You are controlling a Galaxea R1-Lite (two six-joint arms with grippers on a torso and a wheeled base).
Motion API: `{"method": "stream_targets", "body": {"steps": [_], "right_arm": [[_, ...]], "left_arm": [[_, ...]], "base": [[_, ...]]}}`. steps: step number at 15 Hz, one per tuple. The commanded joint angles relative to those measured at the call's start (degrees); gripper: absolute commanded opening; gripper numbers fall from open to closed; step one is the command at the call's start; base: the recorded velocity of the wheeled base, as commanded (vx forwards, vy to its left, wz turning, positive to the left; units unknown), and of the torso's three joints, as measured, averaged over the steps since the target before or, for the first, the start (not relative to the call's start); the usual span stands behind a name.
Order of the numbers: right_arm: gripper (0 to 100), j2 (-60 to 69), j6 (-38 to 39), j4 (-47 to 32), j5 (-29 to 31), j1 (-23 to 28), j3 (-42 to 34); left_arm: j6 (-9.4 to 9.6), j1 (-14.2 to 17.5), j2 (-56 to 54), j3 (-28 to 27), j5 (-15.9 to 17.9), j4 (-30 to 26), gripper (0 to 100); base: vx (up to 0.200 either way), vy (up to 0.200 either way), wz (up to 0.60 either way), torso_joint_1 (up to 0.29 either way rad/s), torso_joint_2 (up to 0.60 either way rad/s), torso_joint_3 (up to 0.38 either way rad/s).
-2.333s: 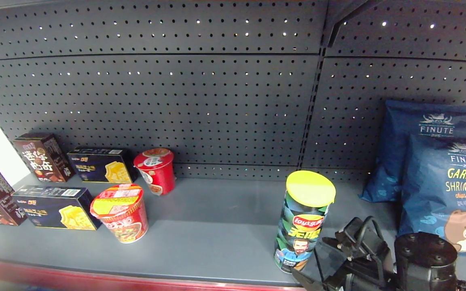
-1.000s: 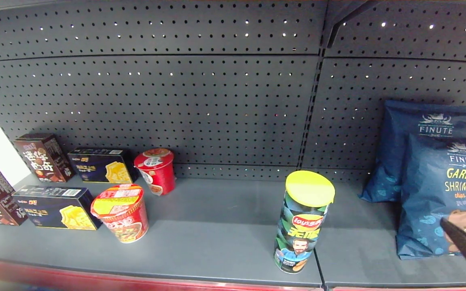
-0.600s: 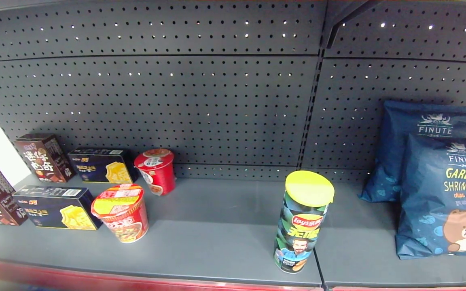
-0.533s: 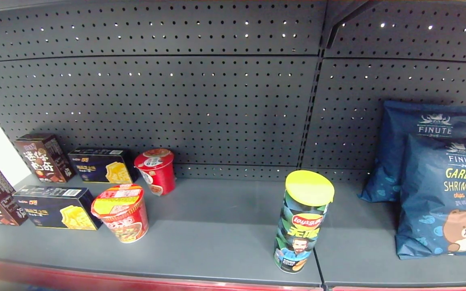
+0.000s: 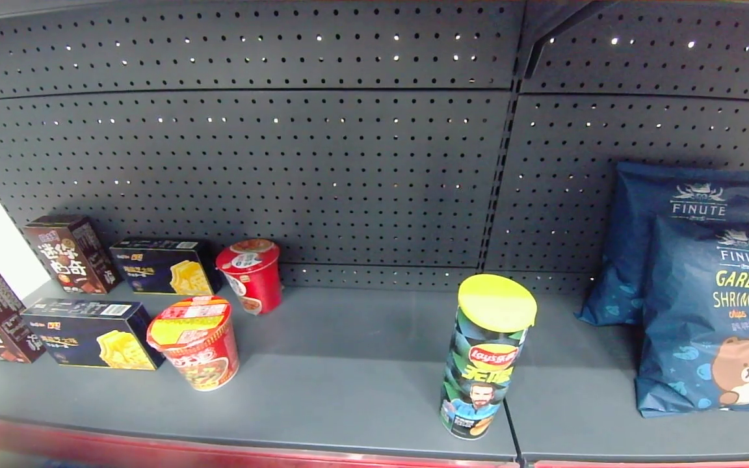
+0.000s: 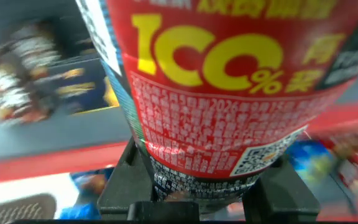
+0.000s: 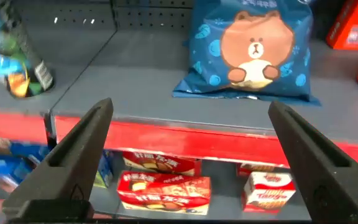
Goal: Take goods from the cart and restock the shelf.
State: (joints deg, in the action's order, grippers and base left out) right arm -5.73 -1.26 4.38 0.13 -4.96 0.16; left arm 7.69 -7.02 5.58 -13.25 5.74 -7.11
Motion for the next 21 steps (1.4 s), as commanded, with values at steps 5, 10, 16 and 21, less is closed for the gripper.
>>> {"method": "stream_targets", "body": {"steps": [5, 10, 16, 21], "right_arm": [[100, 0.4, 0.1, 0.0, 0.2, 0.0, -0.2], [100, 0.4, -0.1, -0.1, -2.0, 0.0, -0.2], [100, 0.4, 0.2, -0.1, -2.2, 0.0, -0.1], [100, 0.3, 0.1, -0.1, -4.4, 0.0, -0.1]], "left_arm": [[-4.7, -0.2, 5.9, -9.2, 18.1, -4.7, 0], [-5.06, -5.1, 27.5, -13.0, 34.6, 2.4, 0], [-4.0, -6.7, 36.2, -13.0, 34.9, 6.3, 0], [-3.91, -6.7, 36.1, -12.5, 34.9, 6.2, 0]], "base": [[0.0, 0.0, 0.0, 0.0, 0.0, 0.0], [0.0, 0.0, 0.0, 0.0, 0.0, 0.0], [0.0, 0.0, 0.0, 0.0, 0.0, 0.0], [0.0, 0.0, 0.0, 0.0, 0.0, 0.0]]}}
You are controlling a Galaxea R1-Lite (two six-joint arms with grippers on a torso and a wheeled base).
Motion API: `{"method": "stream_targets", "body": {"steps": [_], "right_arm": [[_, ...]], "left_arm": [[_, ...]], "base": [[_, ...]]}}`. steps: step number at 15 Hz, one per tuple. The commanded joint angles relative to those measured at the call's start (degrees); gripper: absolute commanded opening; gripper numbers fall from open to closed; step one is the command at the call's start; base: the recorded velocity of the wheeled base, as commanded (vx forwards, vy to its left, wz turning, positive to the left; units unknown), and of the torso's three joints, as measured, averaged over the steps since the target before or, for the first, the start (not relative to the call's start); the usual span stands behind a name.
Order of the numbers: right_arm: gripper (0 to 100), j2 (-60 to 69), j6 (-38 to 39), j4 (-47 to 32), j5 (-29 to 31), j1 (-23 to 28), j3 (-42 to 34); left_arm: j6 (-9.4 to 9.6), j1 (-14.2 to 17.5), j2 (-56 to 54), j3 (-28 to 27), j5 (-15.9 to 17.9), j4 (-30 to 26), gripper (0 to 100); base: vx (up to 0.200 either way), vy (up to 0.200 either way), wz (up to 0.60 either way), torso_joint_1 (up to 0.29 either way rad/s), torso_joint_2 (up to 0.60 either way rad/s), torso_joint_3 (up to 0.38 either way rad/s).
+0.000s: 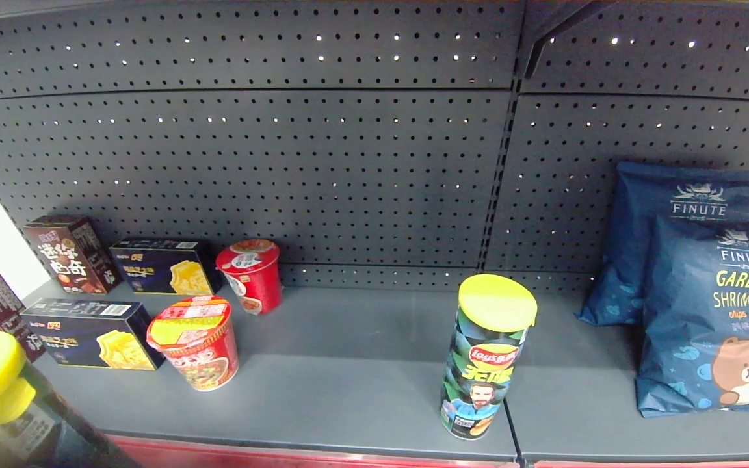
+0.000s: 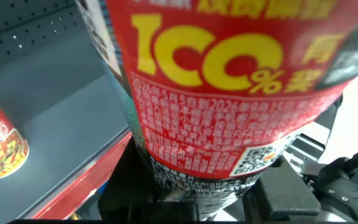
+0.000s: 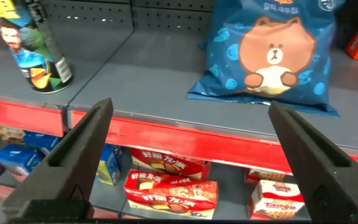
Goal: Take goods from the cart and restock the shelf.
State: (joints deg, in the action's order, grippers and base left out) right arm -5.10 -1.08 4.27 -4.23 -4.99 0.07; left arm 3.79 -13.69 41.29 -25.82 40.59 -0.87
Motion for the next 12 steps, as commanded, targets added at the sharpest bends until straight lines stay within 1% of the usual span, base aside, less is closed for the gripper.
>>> {"method": "stream_targets", "body": {"steps": [1, 4, 5, 10, 12], "right_arm": [[100, -0.3, -0.1, 0.0, -0.9, 0.0, -0.1], [100, -0.3, -0.2, 0.0, -2.8, 0.0, 0.0], [100, -0.3, -0.4, 0.0, -3.1, 0.0, -0.1], [100, -0.3, -0.1, 0.0, -3.2, 0.0, 0.0], [100, -0.3, -0.1, 0.0, -3.2, 0.0, 0.0]], "left_arm": [[-0.01, 0.0, 0.4, 0.1, 0.0, 0.0, 0], [-0.19, 0.0, 0.5, 0.1, 0.0, 0.0, 0], [-0.19, 0.0, 0.5, 0.2, 0.0, 0.0, 0], [-0.36, 0.1, 0.5, 1.6, 0.0, 0.8, 0], [-0.36, 0.2, 1.0, 1.3, 0.0, 2.2, 0]], "base": [[0.0, 0.0, 0.0, 0.0, 0.0, 0.0], [0.0, 0.0, 0.0, 0.0, 0.0, 0.0], [0.0, 0.0, -0.6, 0.007, 0.01, -0.002], [0.0, 0.0, 0.0, 0.0, 0.0, 0.0], [0.0, 0.0, 0.0, 0.0, 0.0, 0.0]]}}
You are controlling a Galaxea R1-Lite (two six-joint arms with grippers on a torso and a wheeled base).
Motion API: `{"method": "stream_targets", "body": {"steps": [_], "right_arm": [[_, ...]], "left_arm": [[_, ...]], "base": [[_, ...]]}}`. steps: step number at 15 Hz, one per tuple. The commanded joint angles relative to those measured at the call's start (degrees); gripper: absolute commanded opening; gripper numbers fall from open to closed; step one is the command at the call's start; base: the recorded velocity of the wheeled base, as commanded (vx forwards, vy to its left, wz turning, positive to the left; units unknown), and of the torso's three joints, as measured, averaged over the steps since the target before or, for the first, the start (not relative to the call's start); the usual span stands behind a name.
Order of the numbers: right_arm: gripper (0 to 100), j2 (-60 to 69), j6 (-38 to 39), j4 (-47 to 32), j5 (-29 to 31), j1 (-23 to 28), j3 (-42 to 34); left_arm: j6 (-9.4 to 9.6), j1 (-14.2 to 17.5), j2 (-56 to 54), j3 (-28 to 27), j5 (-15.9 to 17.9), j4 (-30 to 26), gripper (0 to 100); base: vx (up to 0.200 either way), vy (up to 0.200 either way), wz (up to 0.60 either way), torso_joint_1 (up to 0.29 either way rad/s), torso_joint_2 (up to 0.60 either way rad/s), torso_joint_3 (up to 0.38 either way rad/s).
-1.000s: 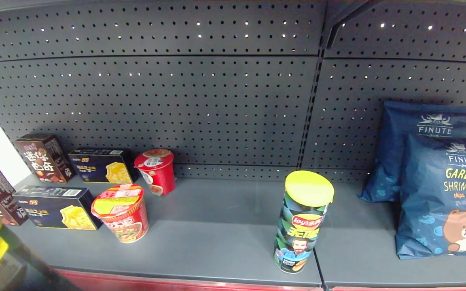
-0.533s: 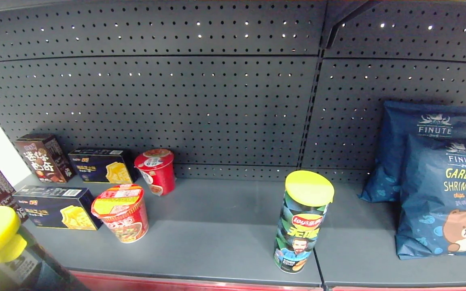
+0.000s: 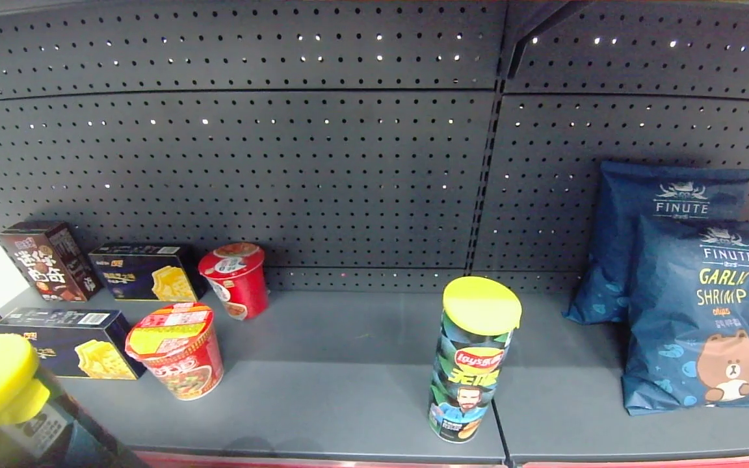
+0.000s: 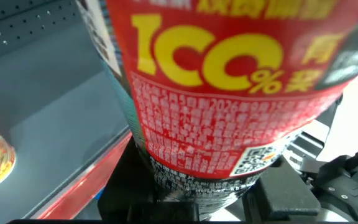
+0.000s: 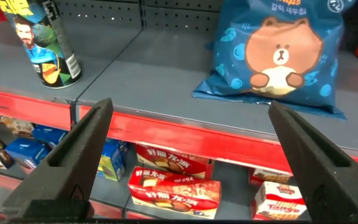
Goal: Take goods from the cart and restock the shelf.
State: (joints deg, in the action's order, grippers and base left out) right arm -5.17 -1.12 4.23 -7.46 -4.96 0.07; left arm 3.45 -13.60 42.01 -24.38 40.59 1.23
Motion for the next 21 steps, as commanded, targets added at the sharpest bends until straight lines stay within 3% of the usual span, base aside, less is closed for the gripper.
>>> {"method": "stream_targets", "body": {"steps": [1, 4, 8, 11, 15, 18, 21], "right_arm": [[100, -0.2, 0.0, 0.0, 0.0, 0.0, 0.0], [100, -0.2, 0.0, 0.0, 0.0, 0.0, 0.0], [100, -0.2, 0.0, 0.0, 0.0, 0.0, 0.0], [100, -0.2, 0.0, 0.0, -0.5, 0.0, 0.0], [100, -0.3, -0.3, 0.0, -3.7, 0.0, 0.0], [100, -0.3, 0.0, 0.0, -3.7, 0.0, 0.0], [100, -0.3, 0.2, 0.0, -3.7, 0.0, 0.0]], "left_arm": [[0.07, 0.2, 2.2, -1.0, -0.4, 1.8, 0], [0.33, 0.0, 9.7, -4.0, -1.2, 5.4, 0], [0.33, -0.1, 20.0, -4.3, -1.3, 14.1, 0], [0.15, -0.1, 31.6, -4.5, -1.0, 26.6, 0], [2.09, -0.8, 46.1, -9.7, 1.3, 35.9, 0], [3.32, -3.4, 53.5, -15.4, 1.8, 36.9, 0], [3.49, -4.3, 62.1, -25.1, 6.5, 37.5, 0]], "base": [[0.0, 0.0, 0.0, 0.0, 0.0, 0.0], [0.0, 0.0, 0.0, 0.0, 0.0, 0.0], [0.0, 0.0, 0.0, 0.0, 0.0, 0.0], [0.0, 0.0, 0.0, 0.0, 0.0, 0.0], [0.0, 0.0, 0.0, 0.0, 0.0, 0.0], [0.0, 0.0, 0.0, 0.0, 0.0, 0.0], [0.0, 0.0, 0.0, 0.0, 0.0, 0.0]]}}
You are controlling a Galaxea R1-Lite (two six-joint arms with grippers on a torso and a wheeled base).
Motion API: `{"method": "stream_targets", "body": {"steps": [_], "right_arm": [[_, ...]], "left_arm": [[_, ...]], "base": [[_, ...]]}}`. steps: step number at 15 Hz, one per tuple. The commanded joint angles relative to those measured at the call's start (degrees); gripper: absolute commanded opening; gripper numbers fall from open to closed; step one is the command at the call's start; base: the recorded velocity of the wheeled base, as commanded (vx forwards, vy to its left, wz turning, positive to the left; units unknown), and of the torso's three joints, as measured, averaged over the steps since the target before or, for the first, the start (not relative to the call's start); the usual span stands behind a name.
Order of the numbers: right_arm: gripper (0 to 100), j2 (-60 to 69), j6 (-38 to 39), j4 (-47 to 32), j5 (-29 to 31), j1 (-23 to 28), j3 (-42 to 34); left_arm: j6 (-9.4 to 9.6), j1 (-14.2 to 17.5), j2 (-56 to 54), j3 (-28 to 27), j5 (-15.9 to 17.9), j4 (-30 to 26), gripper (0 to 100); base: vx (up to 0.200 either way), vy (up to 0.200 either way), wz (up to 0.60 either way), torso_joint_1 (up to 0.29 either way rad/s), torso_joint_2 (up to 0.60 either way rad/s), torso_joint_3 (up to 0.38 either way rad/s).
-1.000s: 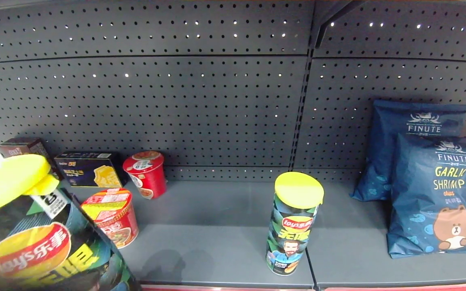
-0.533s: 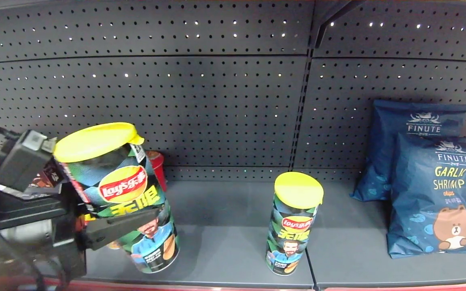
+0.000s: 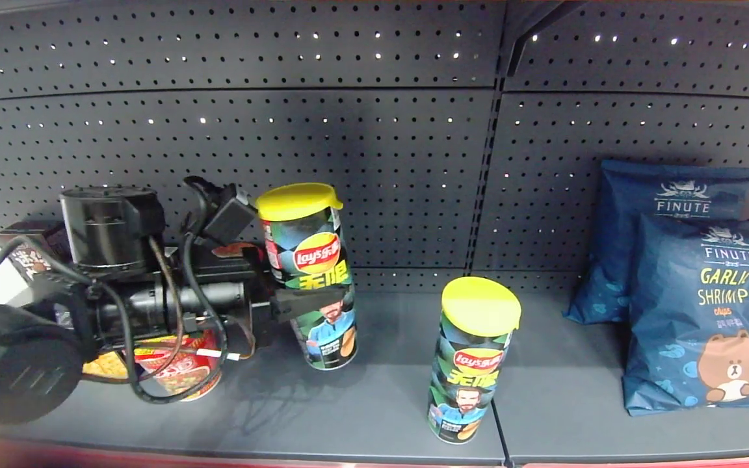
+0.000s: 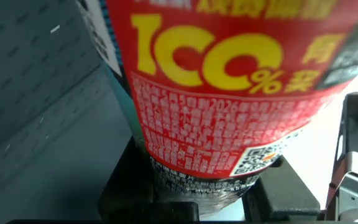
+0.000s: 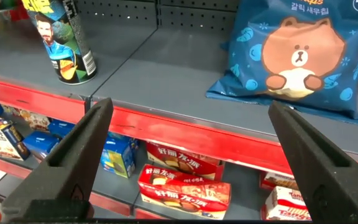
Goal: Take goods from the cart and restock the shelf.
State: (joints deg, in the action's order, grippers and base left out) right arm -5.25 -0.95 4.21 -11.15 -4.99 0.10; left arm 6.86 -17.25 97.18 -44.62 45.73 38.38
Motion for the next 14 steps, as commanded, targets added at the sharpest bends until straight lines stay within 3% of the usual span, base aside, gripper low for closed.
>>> {"method": "stream_targets", "body": {"steps": [1, 3, 10, 14], "right_arm": [[100, -0.1, 0.0, 0.0, 0.0, 0.0, 0.0], [100, -0.1, 0.0, 0.0, 0.0, 0.0, 0.0], [100, -0.1, -0.1, 0.0, 0.0, 0.0, 0.0], [100, -0.2, -0.3, 0.0, 0.0, 0.0, 0.0]], "left_arm": [[0.17, -1.2, 9.1, -6.9, 1.6, 0.9, 0], [1.13, -2.6, 14.5, -13.2, 1.6, 1.1, 0], [1.31, -6.4, 23.5, -24.7, 1.6, 0.8, 0], [1.31, -7.8, 26.0, -26.2, 1.7, 0.8, 0]], "base": [[0.0, 0.0, 0.0, 0.0, 0.0, 0.0], [0.0, 0.0, 0.0, 0.0, 0.0, 0.0], [0.0, 0.0, 0.0, 0.0, 0.0, 0.0], [0.0, 0.0, 0.0, 0.0, 0.0, 0.0]]}}
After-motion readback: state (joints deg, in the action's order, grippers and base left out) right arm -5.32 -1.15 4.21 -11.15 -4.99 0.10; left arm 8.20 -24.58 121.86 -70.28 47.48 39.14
